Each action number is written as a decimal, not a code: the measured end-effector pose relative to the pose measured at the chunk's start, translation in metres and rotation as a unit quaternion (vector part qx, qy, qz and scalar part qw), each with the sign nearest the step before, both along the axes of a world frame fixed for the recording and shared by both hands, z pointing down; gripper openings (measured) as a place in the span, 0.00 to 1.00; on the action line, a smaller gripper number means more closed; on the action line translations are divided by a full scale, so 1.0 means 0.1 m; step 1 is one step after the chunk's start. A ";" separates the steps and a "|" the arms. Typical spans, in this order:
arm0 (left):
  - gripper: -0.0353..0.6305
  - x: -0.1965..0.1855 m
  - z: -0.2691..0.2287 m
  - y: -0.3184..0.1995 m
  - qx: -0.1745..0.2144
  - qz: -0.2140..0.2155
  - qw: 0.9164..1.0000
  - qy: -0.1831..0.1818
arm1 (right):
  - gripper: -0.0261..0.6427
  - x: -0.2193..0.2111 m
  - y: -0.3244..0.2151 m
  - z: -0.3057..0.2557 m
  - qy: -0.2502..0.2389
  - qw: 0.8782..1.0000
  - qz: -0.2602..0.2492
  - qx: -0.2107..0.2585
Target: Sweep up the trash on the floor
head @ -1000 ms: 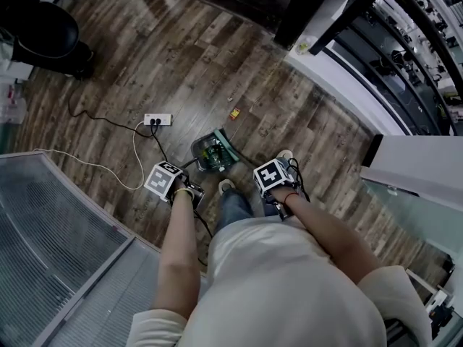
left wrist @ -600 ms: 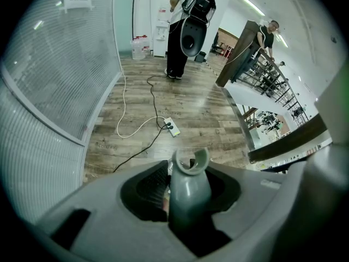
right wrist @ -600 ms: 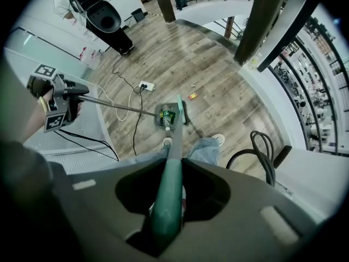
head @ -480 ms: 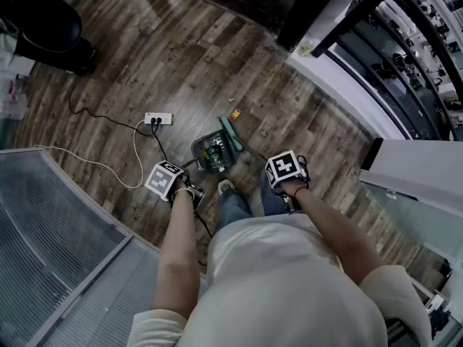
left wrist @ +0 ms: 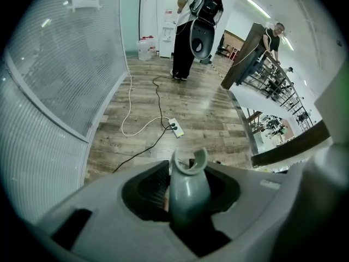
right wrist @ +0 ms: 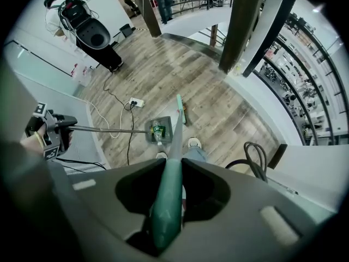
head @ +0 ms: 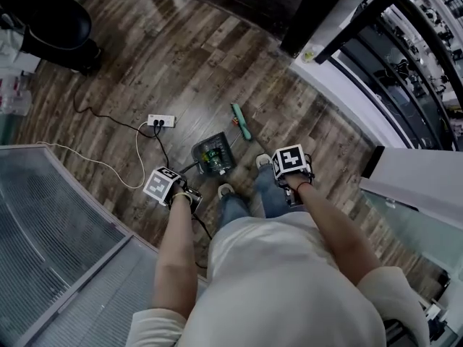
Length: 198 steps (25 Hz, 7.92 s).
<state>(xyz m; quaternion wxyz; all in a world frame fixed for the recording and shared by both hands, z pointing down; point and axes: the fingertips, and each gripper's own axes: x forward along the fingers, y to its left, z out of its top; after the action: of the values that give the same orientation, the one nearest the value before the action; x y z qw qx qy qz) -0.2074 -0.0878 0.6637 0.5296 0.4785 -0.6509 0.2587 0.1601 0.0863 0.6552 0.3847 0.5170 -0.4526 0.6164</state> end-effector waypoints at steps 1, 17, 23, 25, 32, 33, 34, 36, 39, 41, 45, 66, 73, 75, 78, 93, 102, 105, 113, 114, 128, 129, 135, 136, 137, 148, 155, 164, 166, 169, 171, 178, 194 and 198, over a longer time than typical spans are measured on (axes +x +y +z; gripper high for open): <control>0.24 -0.01 0.00 0.01 -0.001 -0.006 1.000 0.000 | 0.18 0.06 -0.02 0.01 0.001 1.000 0.001 0.000; 0.23 0.12 -0.03 0.13 -0.001 -0.108 0.994 -0.021 | 0.18 0.95 -0.63 0.12 0.034 0.995 -0.093 -0.003; 0.23 0.20 -0.06 0.18 -0.003 -0.134 0.990 -0.029 | 0.18 1.25 -0.78 0.17 0.048 0.991 -0.124 -0.016; 0.23 0.21 -0.05 0.20 -0.005 -0.149 0.988 -0.030 | 0.18 1.35 -0.82 0.21 0.059 0.987 -0.146 -0.022; 0.22 0.29 -0.06 0.27 -0.005 -0.191 0.981 -0.033 | 0.18 1.58 -0.88 0.36 0.084 0.968 -0.232 -0.043; 0.21 0.31 -0.05 0.28 -0.005 -0.195 0.980 -0.033 | 0.18 1.62 -0.88 0.39 0.088 0.966 -0.239 -0.046; 0.21 0.32 -0.04 0.28 -0.005 -0.200 0.979 -0.033 | 0.18 1.64 -0.89 0.41 0.091 0.964 -0.246 -0.048; 0.21 0.32 -0.04 0.32 -0.005 -0.212 0.977 -0.035 | 0.18 1.65 -0.90 0.44 0.099 0.959 -0.263 -0.046; 0.20 0.34 -0.04 0.35 -0.008 -0.219 0.975 -0.040 | 0.18 1.65 -0.91 0.45 0.110 0.949 -0.293 -0.044; 0.19 0.34 -0.03 0.36 -0.011 -0.219 0.975 -0.043 | 0.18 1.63 -0.92 0.46 0.113 0.941 -0.314 -0.047; 0.19 0.33 -0.02 0.34 -0.014 -0.223 0.973 -0.047 | 0.18 1.57 -0.86 0.46 0.101 0.936 -0.332 -0.056; 0.21 0.43 0.00 0.05 -0.014 -0.203 0.978 -0.044 | 0.18 0.65 -0.47 0.40 0.033 0.961 -0.265 -0.076; 0.23 0.43 0.00 0.02 -0.009 -0.207 0.978 -0.036 | 0.18 0.43 -0.38 0.40 -0.002 0.958 -0.275 -0.082; 0.23 0.45 -0.01 0.01 -0.009 -0.209 0.977 -0.034 | 0.18 0.38 -0.35 0.39 -0.010 0.954 -0.287 -0.086; 0.23 0.46 -0.01 0.00 -0.008 -0.210 0.977 -0.033 | 0.18 0.31 -0.31 0.40 -0.023 0.950 -0.299 -0.089; 0.24 0.46 0.01 0.00 -0.001 -0.209 0.978 -0.028 | 0.18 0.26 -0.28 0.31 -0.032 0.940 -0.328 -0.088; 0.24 0.45 0.00 -0.02 -0.001 -0.208 0.978 -0.023 | 0.18 0.30 -0.32 0.19 -0.042 0.940 -0.327 -0.081; 0.25 0.45 0.00 -0.04 0.000 -0.209 0.978 -0.023 | 0.18 0.35 -0.36 0.14 -0.039 0.940 -0.331 -0.077; 0.25 0.45 0.02 -0.05 0.000 -0.209 0.978 -0.021 | 0.18 0.38 -0.42 0.10 -0.037 0.943 -0.325 -0.065; 0.25 0.44 0.01 -0.05 0.000 -0.210 0.978 -0.021 | 0.18 0.38 -0.44 0.10 -0.038 0.944 -0.321 -0.064; 0.25 0.42 0.01 -0.08 0.002 -0.210 0.978 -0.018 | 0.18 0.76 -1.08 0.06 -0.003 0.962 -0.271 -0.020; 0.25 0.42 0.01 -0.08 0.002 -0.210 0.978 -0.017 | 0.18 0.80 -1.15 0.06 0.004 0.963 -0.270 -0.017; 0.25 0.41 0.00 -0.07 0.002 -0.211 0.977 -0.016 | 0.18 1.02 -1.58 0.12 0.057 0.959 -0.279 -0.002; 0.25 0.41 0.00 -0.07 0.002 -0.211 0.977 -0.016 | 0.18 1.05 -1.64 0.14 0.065 0.958 -0.280 -0.002; 0.25 0.41 0.00 -0.08 0.002 -0.211 0.977 -0.016 | 0.18 1.08 -1.68 0.17 0.073 0.957 -0.282 -0.005; 0.26 0.43 -0.01 -0.09 0.004 -0.212 0.977 -0.014 | 0.18 1.06 -1.71 0.44 0.110 0.936 -0.331 -0.049; 0.26 0.41 0.01 -0.06 0.005 -0.211 0.977 -0.013 | 0.18 1.01 -1.55 0.50 0.123 0.909 -0.396 -0.047; 0.26 0.43 0.01 -0.08 0.007 -0.212 0.977 -0.013 | 0.18 0.89 -1.38 0.52 0.113 0.914 -0.387 -0.047; 0.26 0.42 0.02 -0.08 0.007 -0.212 0.977 -0.013 | 0.18 0.85 -1.35 0.53 0.108 0.918 -0.378 -0.048; 0.26 0.42 0.01 -0.08 0.008 -0.212 0.977 -0.012 | 0.18 0.80 -1.29 0.52 0.100 0.923 -0.368 -0.048; 0.26 0.43 0.01 -0.07 0.009 -0.212 0.977 -0.012 | 0.18 0.78 -1.25 0.51 0.099 0.923 -0.369 -0.047; 0.26 0.44 0.00 -0.06 0.009 -0.212 0.977 -0.010 | 0.18 0.61 -1.12 0.50 0.076 0.937 -0.337 -0.050; 0.27 0.44 0.01 -0.05 0.013 -0.212 0.977 -0.006 | 0.18 0.14 -0.98 0.48 0.020 0.958 -0.278 -0.068; 0.27 0.46 0.00 -0.05 0.013 -0.211 0.977 -0.006 | 0.18 0.03 -0.94 0.45 0.003 0.958 -0.278 -0.072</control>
<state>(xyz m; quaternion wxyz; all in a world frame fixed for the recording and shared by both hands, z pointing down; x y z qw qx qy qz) -0.1618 -0.0923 0.6641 0.5620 0.3353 -0.7439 0.1352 0.1629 -0.0081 0.7006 0.5783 0.3434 -0.5316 0.5148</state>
